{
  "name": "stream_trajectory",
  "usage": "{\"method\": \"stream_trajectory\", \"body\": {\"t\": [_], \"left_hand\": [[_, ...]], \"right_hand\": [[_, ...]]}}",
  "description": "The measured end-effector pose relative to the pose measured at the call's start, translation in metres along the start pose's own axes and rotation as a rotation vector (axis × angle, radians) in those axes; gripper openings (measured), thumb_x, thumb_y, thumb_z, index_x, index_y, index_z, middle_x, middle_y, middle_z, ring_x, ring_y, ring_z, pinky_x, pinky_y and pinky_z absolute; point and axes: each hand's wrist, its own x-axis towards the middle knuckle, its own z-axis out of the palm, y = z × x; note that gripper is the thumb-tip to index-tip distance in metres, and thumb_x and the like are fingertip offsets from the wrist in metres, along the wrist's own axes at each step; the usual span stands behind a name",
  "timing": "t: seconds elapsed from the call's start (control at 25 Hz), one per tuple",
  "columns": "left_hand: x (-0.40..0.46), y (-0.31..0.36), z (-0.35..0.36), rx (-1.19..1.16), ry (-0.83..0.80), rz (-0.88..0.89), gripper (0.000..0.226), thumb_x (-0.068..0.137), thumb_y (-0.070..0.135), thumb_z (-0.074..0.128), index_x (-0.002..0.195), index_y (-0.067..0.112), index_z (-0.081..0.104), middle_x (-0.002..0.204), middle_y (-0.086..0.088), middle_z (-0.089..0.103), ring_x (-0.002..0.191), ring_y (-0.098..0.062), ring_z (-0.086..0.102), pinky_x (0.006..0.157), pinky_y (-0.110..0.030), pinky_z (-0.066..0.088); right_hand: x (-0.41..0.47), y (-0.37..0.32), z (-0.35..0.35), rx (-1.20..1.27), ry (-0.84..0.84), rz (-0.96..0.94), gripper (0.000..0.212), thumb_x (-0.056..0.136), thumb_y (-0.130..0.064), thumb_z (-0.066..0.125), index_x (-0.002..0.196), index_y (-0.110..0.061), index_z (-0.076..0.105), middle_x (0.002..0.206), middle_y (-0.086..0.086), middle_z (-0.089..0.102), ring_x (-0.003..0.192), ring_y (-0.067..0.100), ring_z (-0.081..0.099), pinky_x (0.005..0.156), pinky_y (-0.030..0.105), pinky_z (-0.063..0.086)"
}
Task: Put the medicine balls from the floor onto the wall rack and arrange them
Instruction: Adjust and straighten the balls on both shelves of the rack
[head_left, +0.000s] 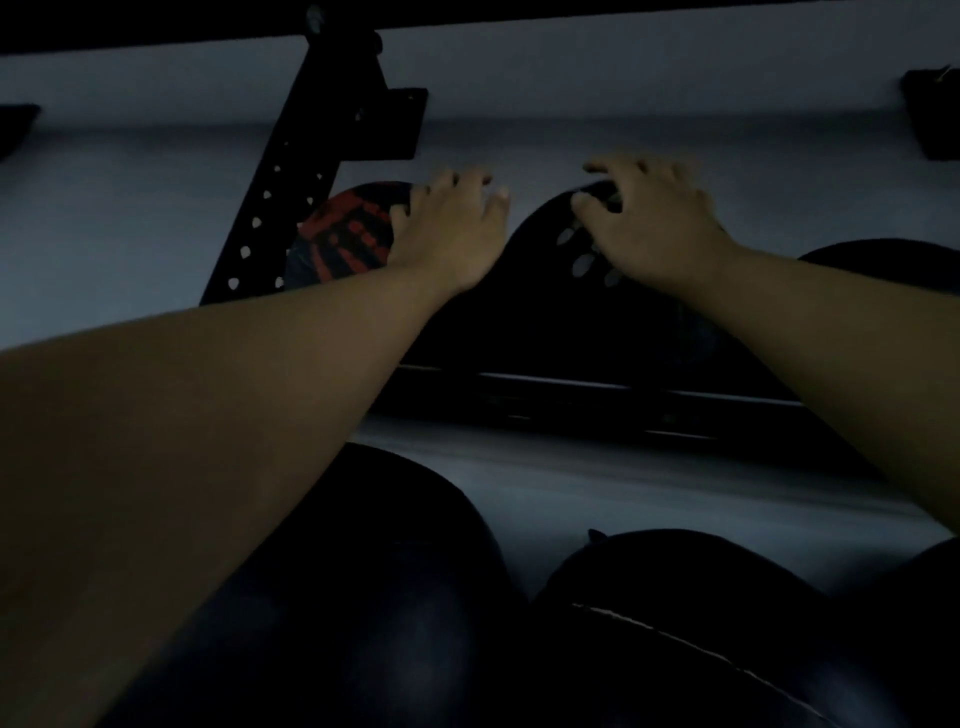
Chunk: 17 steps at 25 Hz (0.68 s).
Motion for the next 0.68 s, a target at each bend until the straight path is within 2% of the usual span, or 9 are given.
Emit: {"method": "stream_trajectory", "body": {"t": [0.16, 0.24, 0.4, 0.56, 0.68], "left_hand": [[0.018, -0.065, -0.041, 0.046, 0.176, -0.028, 0.048, 0.111, 0.039, 0.032, 0.151, 0.019, 0.049, 0.160, -0.012, 0.046, 0.144, -0.039, 0.043, 0.117, -0.049, 0.030], [0.023, -0.094, -0.055, 0.037, 0.190, -0.050, 0.047, 0.112, 0.036, 0.032, 0.151, 0.018, 0.049, 0.160, -0.013, 0.045, 0.142, -0.039, 0.044, 0.117, -0.051, 0.032], [0.027, -0.162, -0.072, 0.016, 0.087, -0.058, 0.049, 0.112, 0.040, 0.029, 0.153, 0.019, 0.045, 0.161, -0.013, 0.043, 0.141, -0.041, 0.047, 0.118, -0.053, 0.036], [0.016, -0.184, -0.047, -0.133, -0.164, -0.048, 0.063, 0.111, 0.053, 0.021, 0.168, 0.026, 0.025, 0.173, -0.014, 0.029, 0.155, -0.040, 0.036, 0.127, -0.058, 0.029], [0.010, -0.174, -0.024, -0.259, -0.071, -0.072, 0.062, 0.114, 0.045, 0.017, 0.170, 0.020, 0.018, 0.176, -0.016, 0.019, 0.160, -0.043, 0.023, 0.131, -0.055, 0.017]], "right_hand": [[0.026, -0.071, 0.027, -0.070, -0.022, -0.163, 0.053, 0.103, -0.047, 0.042, 0.152, -0.026, 0.044, 0.160, 0.013, 0.038, 0.147, 0.034, 0.034, 0.122, 0.049, 0.023], [0.039, -0.104, 0.048, -0.054, -0.070, -0.193, 0.055, 0.104, -0.049, 0.041, 0.155, -0.028, 0.040, 0.163, 0.013, 0.033, 0.150, 0.034, 0.032, 0.122, 0.048, 0.024], [0.053, -0.165, 0.100, -0.013, -0.226, -0.096, 0.066, 0.102, -0.062, 0.033, 0.162, -0.039, 0.020, 0.175, 0.008, 0.006, 0.159, 0.035, 0.008, 0.125, 0.055, 0.010], [0.049, -0.174, 0.132, -0.128, -0.275, -0.052, 0.066, 0.101, -0.067, 0.026, 0.162, -0.048, 0.009, 0.175, 0.004, -0.006, 0.160, 0.037, -0.005, 0.127, 0.058, -0.001], [0.050, -0.166, 0.130, -0.130, -0.268, -0.046, 0.063, 0.102, -0.066, 0.025, 0.161, -0.051, 0.009, 0.176, 0.002, -0.005, 0.160, 0.034, -0.006, 0.127, 0.055, -0.001]]}}
